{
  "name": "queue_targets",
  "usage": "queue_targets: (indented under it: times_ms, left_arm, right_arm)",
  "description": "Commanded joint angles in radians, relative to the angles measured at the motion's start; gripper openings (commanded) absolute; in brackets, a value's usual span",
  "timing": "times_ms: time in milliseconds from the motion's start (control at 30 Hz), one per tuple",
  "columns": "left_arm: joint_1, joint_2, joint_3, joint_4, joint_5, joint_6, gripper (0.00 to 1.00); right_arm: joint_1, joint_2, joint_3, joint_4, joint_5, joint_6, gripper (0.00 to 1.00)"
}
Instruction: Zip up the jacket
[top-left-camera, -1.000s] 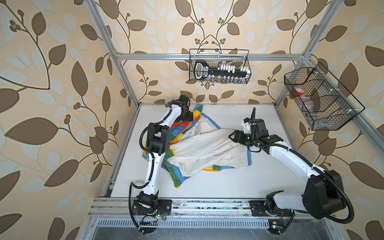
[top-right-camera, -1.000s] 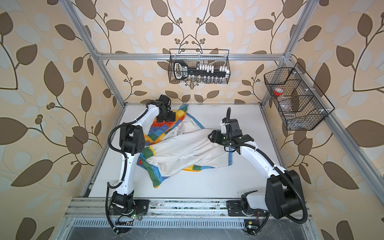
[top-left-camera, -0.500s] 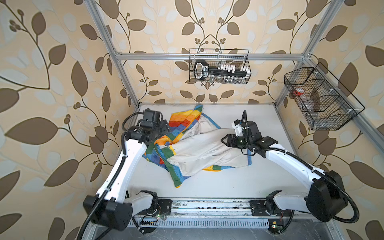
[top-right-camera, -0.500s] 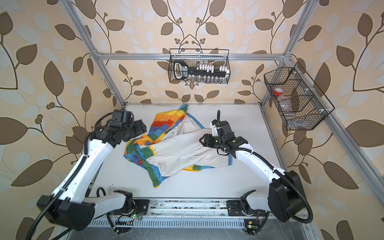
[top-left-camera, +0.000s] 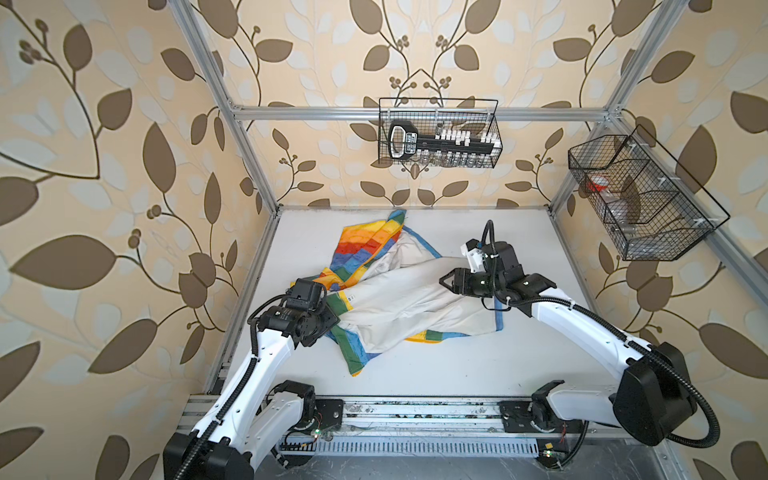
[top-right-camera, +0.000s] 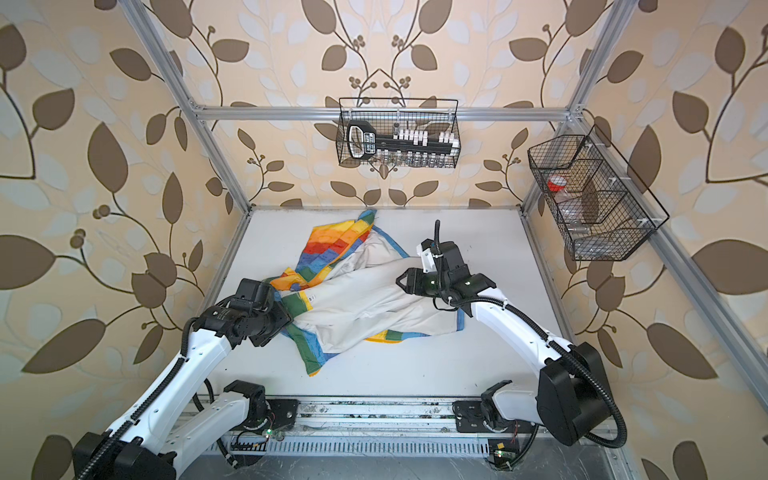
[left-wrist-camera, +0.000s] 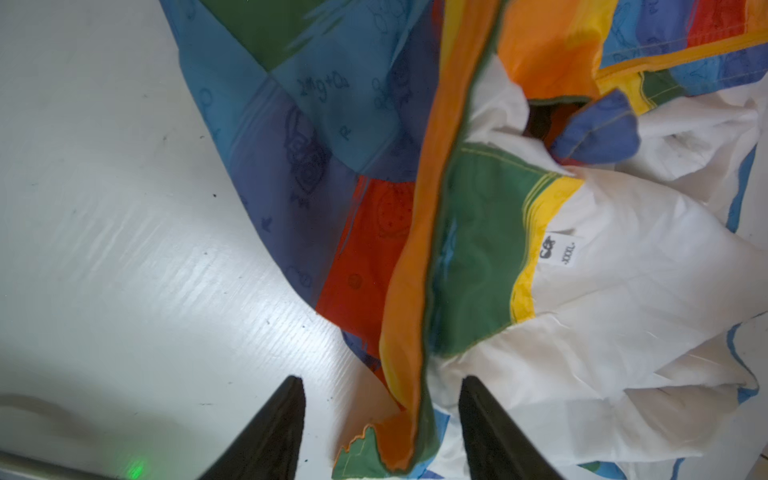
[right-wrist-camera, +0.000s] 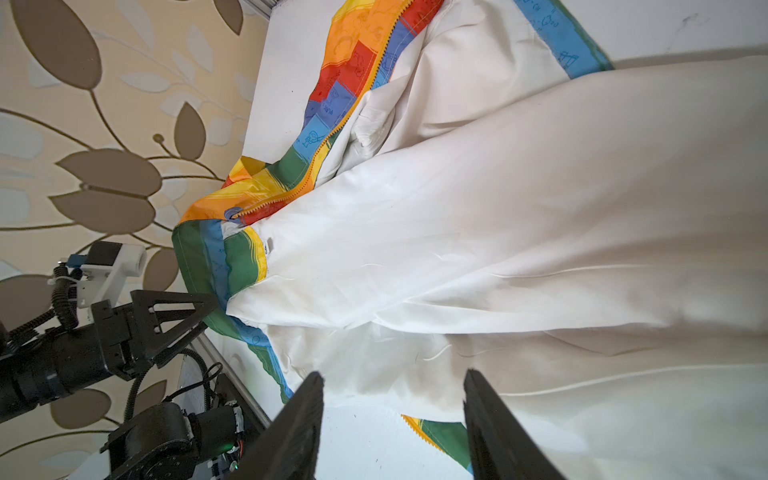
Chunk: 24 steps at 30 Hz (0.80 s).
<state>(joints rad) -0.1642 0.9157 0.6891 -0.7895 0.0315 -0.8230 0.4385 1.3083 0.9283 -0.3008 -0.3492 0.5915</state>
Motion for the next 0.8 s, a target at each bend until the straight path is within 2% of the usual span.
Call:
queue_targets:
  times_ms: [0,67,200,400,533,600,633,700,767]
  left_arm:
    - [-0.005,0.053,0.005,0.118,0.044,0.0,0.5]
    - [-0.005,0.108,0.022,0.124,0.055,0.023,0.37]
    - [-0.005,0.155,0.077,0.127,0.064,0.071,0.02]
    - [-0.005,0.147,0.263,0.015,0.003,0.156,0.0]
    - [-0.005,0.137,0.304,-0.023,0.034,0.176,0.0]
    - [-0.005,0.134,0.264,-0.028,0.059,0.146,0.33]
    - [-0.005,0.129,0.232,-0.015,0.07,0.131,0.4]
    - [-0.005,0.113,0.148,0.006,0.078,0.089,0.6]
    - [-0.006,0.091,0.079,0.019,0.09,0.063,0.66]
  right_arm:
    - [0.005,-0.026,-0.018,0.007,-0.013,0.01,0.54]
    - [0.005,-0.028,-0.019,0.008,-0.011,0.014,0.55]
    - [0.004,-0.033,-0.01,0.009,-0.012,0.02,0.55]
    - [-0.007,-0.028,0.033,-0.007,-0.008,0.012,0.54]
    - [0.017,0.004,0.12,-0.026,-0.005,-0.003,0.55]
    - [0.038,0.042,0.179,-0.042,0.003,-0.01,0.55]
    - [0.045,0.056,0.197,-0.044,0.003,-0.01,0.55]
    - [0.062,0.091,0.233,-0.039,0.003,-0.006,0.55]
    - [0.073,0.117,0.261,-0.035,-0.005,0.002,0.54]
